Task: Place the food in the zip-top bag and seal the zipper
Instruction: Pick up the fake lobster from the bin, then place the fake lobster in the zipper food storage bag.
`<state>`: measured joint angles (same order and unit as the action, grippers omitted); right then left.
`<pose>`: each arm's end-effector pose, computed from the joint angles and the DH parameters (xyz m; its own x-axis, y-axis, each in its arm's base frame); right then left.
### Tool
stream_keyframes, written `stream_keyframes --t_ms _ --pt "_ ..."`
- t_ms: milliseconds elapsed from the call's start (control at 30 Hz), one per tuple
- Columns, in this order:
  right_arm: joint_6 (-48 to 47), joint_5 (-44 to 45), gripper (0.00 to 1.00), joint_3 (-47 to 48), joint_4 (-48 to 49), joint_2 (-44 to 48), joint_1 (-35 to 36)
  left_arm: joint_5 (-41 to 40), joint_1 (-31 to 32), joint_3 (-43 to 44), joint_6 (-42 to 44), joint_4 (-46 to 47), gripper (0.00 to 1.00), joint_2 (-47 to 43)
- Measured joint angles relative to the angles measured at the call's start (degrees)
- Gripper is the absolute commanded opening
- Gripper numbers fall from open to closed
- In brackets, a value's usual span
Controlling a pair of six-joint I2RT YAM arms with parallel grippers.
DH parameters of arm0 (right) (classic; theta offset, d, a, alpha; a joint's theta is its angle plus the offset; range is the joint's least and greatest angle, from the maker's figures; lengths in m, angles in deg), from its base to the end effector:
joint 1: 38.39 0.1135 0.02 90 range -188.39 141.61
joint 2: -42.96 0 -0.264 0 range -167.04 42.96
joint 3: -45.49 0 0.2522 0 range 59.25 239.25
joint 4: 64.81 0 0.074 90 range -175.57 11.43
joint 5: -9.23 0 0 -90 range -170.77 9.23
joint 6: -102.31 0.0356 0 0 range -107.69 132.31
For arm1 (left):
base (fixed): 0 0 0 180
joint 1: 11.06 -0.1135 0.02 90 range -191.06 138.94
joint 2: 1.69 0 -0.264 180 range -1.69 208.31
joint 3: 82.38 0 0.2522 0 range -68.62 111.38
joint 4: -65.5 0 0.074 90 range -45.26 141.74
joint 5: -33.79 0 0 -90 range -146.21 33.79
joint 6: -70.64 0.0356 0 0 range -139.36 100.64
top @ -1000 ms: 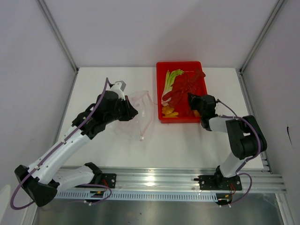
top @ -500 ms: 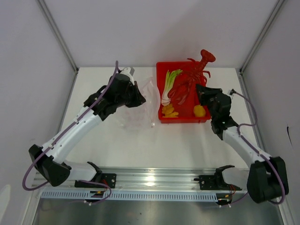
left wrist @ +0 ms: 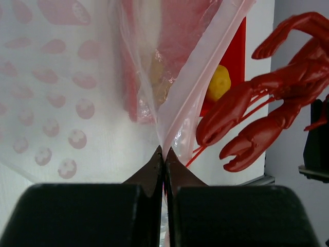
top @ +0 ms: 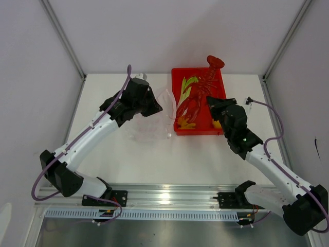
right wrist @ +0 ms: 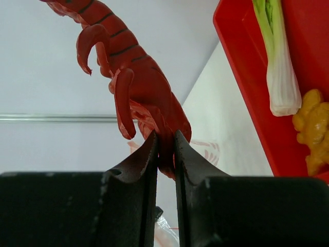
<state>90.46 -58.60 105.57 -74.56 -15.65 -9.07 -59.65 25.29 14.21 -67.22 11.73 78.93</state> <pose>0.2162 0.1060 0.3299 -0.1510 0.9547 -0.2564 0.0966 0.2724 0.9573 0.2477 -0.1796 0.3762 -0.7416 -0.3732 -0.5574 0.0053 0.8276 -0.5612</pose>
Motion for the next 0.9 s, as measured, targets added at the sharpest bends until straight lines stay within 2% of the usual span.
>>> stream_keyframes --t_ms 167,500,900 --pt "-3.13 5.53 0.0 3.69 -3.04 0.79 3.67 -1.22 0.0 0.0 -1.66 0.02 0.01 0.11" --pt "-8.79 12.15 0.0 9.16 -4.44 2.93 4.9 -3.5 0.15 -0.59 -2.25 0.07 0.01 1.14" --pt "-14.32 16.87 0.0 14.67 -3.85 -1.99 7.23 -3.5 0.26 -0.59 -2.69 0.0 0.01 2.08"
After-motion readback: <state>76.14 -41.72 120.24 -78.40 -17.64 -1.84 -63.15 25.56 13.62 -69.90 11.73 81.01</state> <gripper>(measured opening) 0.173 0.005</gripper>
